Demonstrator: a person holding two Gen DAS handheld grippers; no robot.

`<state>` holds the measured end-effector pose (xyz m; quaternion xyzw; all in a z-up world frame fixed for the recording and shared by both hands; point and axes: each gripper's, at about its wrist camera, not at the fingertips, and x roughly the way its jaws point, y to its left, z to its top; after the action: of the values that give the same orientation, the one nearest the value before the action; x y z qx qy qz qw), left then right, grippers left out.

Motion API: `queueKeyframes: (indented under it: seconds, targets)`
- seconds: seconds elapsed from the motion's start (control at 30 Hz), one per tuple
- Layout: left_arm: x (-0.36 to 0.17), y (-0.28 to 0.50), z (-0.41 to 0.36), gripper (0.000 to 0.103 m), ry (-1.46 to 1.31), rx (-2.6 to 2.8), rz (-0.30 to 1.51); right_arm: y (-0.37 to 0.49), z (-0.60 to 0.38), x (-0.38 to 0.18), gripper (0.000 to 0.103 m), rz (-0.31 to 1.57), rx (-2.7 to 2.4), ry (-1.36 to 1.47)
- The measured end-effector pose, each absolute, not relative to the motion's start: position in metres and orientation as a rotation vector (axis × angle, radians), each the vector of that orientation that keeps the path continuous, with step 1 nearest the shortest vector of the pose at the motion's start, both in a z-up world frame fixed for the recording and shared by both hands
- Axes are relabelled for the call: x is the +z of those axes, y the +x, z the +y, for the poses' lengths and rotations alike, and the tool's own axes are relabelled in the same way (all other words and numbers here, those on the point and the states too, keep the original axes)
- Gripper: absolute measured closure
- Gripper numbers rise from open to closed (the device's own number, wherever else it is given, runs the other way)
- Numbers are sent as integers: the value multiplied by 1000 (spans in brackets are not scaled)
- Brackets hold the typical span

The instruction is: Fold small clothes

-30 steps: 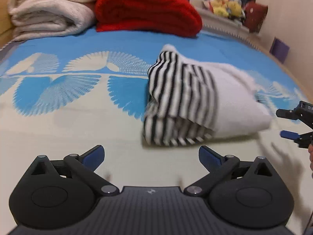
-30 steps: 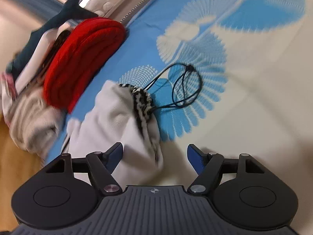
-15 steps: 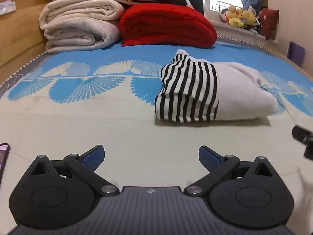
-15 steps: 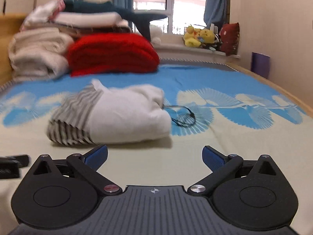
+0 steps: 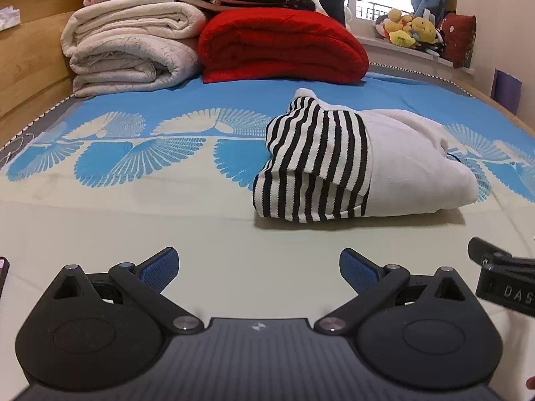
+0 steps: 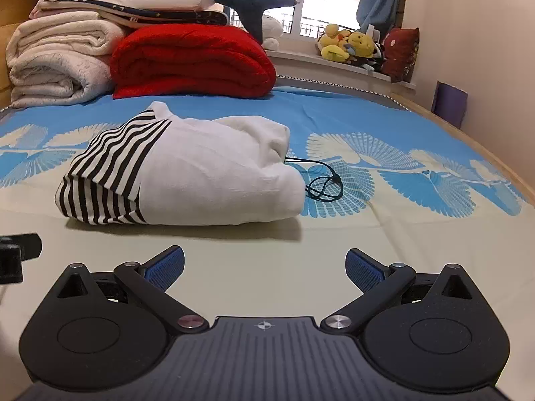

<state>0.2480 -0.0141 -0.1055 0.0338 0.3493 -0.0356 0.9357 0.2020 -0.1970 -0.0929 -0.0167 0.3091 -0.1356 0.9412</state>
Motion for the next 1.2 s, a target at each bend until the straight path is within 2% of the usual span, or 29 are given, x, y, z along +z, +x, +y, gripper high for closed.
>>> queueKeyframes:
  seconds: [1.2]
  targets:
    - [-108,245,-22,1,93,-75,699,198,-198,-97,1,651,-285,-52]
